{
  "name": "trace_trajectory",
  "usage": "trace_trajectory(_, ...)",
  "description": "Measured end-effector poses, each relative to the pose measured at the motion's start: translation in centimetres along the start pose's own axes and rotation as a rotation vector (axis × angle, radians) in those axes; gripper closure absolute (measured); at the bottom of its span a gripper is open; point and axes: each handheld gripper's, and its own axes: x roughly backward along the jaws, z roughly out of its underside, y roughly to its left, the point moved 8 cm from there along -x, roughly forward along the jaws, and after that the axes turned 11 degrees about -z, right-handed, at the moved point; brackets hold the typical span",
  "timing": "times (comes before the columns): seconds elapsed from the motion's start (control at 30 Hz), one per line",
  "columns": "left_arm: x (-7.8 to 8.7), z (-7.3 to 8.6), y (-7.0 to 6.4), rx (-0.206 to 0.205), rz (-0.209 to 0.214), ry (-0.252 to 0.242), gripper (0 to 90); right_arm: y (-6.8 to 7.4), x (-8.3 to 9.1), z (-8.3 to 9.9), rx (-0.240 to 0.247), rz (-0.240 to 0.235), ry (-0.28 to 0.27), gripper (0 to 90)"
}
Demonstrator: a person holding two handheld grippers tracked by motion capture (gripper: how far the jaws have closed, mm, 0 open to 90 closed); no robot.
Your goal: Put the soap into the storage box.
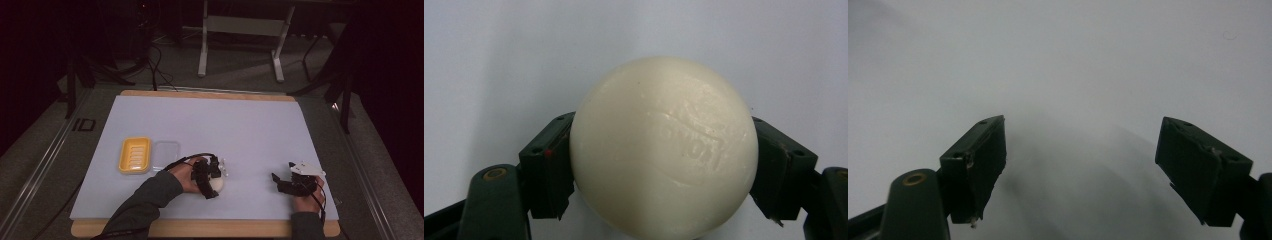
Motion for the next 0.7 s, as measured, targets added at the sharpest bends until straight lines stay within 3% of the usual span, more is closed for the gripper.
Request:
trace_trajectory(0.57, 0.2, 0.8, 0.8, 0.021, -0.016, 0.008, 24.1, 0.0, 0.0, 0.0, 0.002, 0.0, -0.002, 19.9)
trace_trajectory(0.7, 0.3, 1.1, 1.2, 0.043, -0.021, 0.003, 24.1, 0.0, 0.0, 0.0, 0.0, 0.0, -0.004, 19.9)
